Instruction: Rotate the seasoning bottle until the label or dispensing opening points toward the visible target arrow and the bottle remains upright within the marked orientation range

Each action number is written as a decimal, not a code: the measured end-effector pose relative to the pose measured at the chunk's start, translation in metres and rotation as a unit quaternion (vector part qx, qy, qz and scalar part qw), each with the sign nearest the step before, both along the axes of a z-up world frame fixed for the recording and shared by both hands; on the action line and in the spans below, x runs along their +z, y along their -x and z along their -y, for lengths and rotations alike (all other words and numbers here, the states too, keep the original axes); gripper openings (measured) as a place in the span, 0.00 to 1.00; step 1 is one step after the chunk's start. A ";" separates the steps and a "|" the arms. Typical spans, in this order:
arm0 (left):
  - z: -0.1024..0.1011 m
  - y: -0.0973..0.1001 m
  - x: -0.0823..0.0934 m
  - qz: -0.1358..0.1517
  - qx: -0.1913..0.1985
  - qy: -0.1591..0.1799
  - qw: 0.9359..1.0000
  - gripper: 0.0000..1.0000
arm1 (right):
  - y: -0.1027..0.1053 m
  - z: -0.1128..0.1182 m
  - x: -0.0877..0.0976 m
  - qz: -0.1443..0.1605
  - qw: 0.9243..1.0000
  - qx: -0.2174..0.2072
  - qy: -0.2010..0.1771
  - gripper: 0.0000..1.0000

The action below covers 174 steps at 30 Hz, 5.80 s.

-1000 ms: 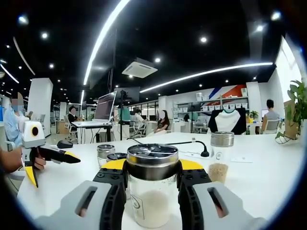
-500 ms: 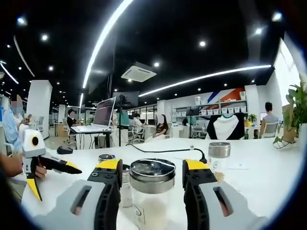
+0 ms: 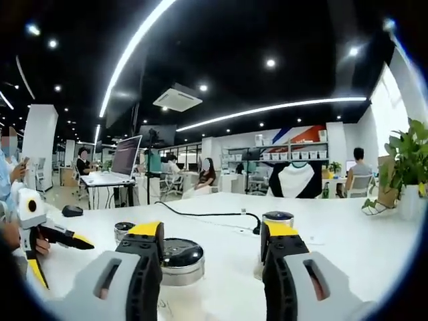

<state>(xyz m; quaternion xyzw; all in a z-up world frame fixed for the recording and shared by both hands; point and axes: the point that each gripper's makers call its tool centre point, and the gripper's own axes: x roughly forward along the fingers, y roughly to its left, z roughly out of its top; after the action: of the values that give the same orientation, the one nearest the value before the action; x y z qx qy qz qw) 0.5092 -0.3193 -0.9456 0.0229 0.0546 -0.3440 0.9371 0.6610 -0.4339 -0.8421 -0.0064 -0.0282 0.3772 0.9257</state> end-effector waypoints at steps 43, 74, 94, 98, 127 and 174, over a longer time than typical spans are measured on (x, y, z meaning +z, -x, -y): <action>0.008 -0.002 -0.005 0.021 -0.007 -0.025 0.999 1.00 | -0.126 0.035 -0.047 -0.057 0.988 -0.127 0.074 0.58; 0.008 -0.002 -0.005 0.018 -0.011 -0.019 1.000 1.00 | -0.142 0.012 -0.055 -0.060 0.989 -0.120 0.060 0.41; 0.007 -0.006 -0.001 0.009 -0.017 -0.001 1.000 1.00 | -0.142 0.013 -0.041 -0.055 0.992 -0.101 0.058 0.40; 0.006 -0.007 0.000 0.009 -0.015 0.001 1.000 1.00 | -0.134 0.018 -0.029 -0.054 0.993 -0.097 0.048 0.40; 0.023 0.010 0.019 0.029 -0.044 0.022 0.998 1.00 | -0.032 0.049 -0.019 -0.071 0.992 -0.084 0.058 0.40; 0.028 0.017 0.033 0.052 -0.043 0.044 0.997 0.92 | 0.127 -0.022 -0.015 -0.042 0.998 0.037 0.004 0.39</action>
<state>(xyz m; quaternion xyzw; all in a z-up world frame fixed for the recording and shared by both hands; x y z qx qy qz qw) 0.4920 -0.3469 -0.9127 0.0017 -0.0106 -0.3842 0.9232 0.5338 -0.4116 -0.8566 0.0069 0.0120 0.4109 0.9116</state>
